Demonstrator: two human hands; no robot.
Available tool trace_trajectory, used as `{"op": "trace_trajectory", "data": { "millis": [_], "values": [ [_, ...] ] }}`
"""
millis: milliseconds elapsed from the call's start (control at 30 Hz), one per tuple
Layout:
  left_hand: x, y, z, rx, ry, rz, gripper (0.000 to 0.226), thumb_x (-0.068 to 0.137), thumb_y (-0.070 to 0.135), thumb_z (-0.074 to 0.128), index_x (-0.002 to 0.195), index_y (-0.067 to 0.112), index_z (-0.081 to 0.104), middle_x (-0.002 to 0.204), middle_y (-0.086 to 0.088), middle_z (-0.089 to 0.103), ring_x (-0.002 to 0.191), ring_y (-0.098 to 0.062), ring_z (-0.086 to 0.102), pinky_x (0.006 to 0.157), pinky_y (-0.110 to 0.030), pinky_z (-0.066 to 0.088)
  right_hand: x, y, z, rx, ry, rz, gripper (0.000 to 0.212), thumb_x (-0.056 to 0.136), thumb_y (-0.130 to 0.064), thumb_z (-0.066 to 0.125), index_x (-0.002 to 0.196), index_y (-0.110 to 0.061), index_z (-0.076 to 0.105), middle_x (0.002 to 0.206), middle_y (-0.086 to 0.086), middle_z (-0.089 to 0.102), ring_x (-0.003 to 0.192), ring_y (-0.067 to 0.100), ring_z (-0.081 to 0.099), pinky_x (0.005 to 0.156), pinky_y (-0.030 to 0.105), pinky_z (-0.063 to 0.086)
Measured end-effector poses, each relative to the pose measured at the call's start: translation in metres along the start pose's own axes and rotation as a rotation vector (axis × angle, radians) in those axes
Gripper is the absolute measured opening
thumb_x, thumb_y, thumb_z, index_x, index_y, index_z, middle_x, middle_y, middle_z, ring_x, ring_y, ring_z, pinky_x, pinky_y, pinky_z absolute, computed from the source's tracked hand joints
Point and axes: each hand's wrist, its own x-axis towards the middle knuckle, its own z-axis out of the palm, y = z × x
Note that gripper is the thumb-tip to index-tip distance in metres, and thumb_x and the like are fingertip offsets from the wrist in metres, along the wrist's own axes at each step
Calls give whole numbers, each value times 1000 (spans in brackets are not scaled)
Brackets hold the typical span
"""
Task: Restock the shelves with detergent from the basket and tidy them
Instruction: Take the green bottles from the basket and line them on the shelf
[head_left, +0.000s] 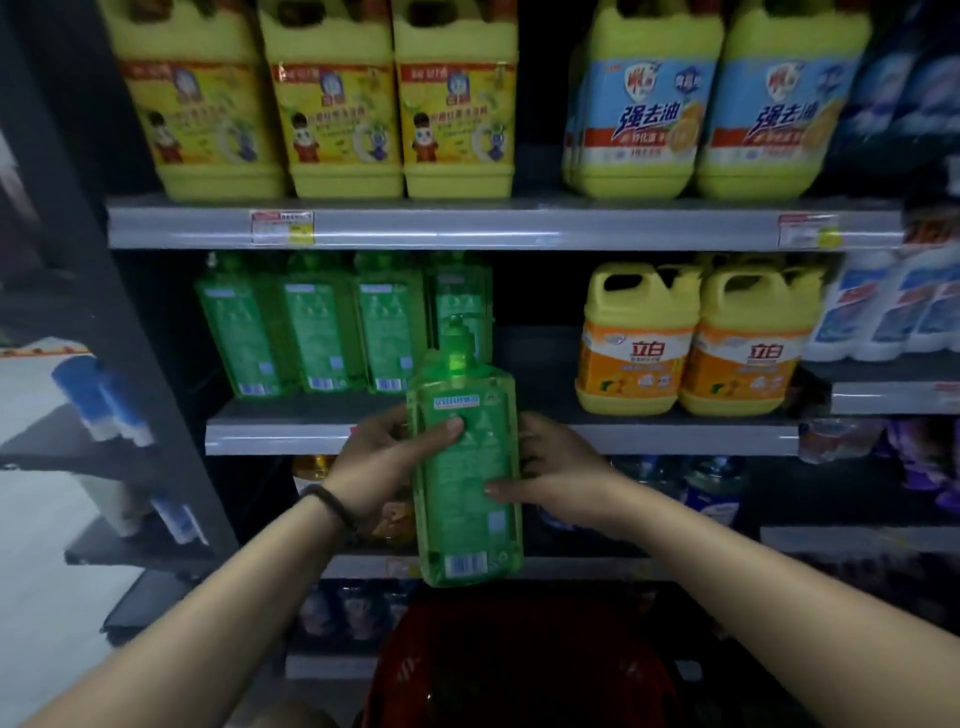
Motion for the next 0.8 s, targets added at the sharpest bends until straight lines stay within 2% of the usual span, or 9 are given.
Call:
{"op": "trace_trajectory", "data": {
  "millis": [67, 133, 200, 267, 433, 533, 600, 700, 800],
  "values": [
    [20, 11, -6, 10, -11, -50, 48, 81, 42, 84, 118, 13, 76, 113, -1, 81, 108, -22, 77, 97, -43, 60, 18, -10, -4, 90, 16, 50, 64, 83, -13, 91, 138, -23, 60, 121, -5, 79, 110, 12, 76, 103, 45, 60],
    [41, 16, -10, -28, 42, -94, 76, 67, 56, 93, 125, 14, 69, 123, -2, 78, 115, -28, 74, 101, -52, 58, 35, -21, -8, 143, 51, 80, 57, 83, -14, 91, 132, -23, 63, 114, -4, 81, 103, 13, 79, 96, 44, 64],
    [58, 19, -11, -56, 165, -97, 112, 50, 68, 97, 142, 19, 56, 139, -2, 68, 122, -31, 68, 102, -58, 56, 50, -30, -10, 166, 95, 81, 41, 84, -14, 90, 118, -24, 68, 105, -3, 82, 93, 13, 81, 83, 38, 67],
    [77, 14, -14, -118, 235, -55, 129, 44, 69, 99, 151, 17, 50, 146, -5, 63, 125, -31, 66, 105, -58, 54, 64, -36, -12, 142, 136, 72, 29, 86, -14, 89, 108, -24, 72, 103, -3, 82, 90, 13, 81, 82, 38, 67],
    [112, 25, -13, -171, 169, -22, 125, 54, 48, 99, 158, 10, 41, 149, -9, 59, 131, -33, 62, 108, -58, 52, 98, -38, -23, 107, 250, 7, 25, 85, -15, 90, 105, -23, 78, 100, -1, 83, 90, 17, 81, 89, 45, 66],
    [132, 27, -18, -110, 104, 50, 60, 82, 14, 87, 137, 7, 64, 127, -11, 76, 111, -29, 76, 101, -51, 58, 117, -38, -30, 100, 291, -64, 29, 85, -13, 89, 108, -24, 76, 99, 0, 83, 87, 15, 81, 86, 41, 67],
    [144, 22, -22, -61, 117, 103, 41, 90, 10, 80, 129, 10, 69, 122, -8, 78, 112, -30, 75, 99, -52, 59, 129, -36, -30, 74, 309, -115, 38, 86, -12, 88, 120, -20, 74, 104, 1, 82, 89, 14, 80, 84, 38, 66],
    [156, 16, -23, 117, 156, 169, 47, 91, 26, 81, 135, 22, 65, 131, -1, 73, 123, -29, 68, 100, -56, 58, 141, -27, -29, 16, 360, -174, 50, 87, -9, 87, 133, -17, 70, 108, -4, 79, 90, 6, 77, 82, 33, 65],
    [166, 8, -22, 271, 148, 209, 75, 91, 41, 78, 156, 28, 44, 155, -2, 55, 138, -30, 57, 108, -57, 53, 151, -12, -24, -10, 430, -212, 56, 86, -10, 87, 138, -20, 68, 112, -1, 79, 96, 12, 78, 85, 43, 67]
  ]
}}
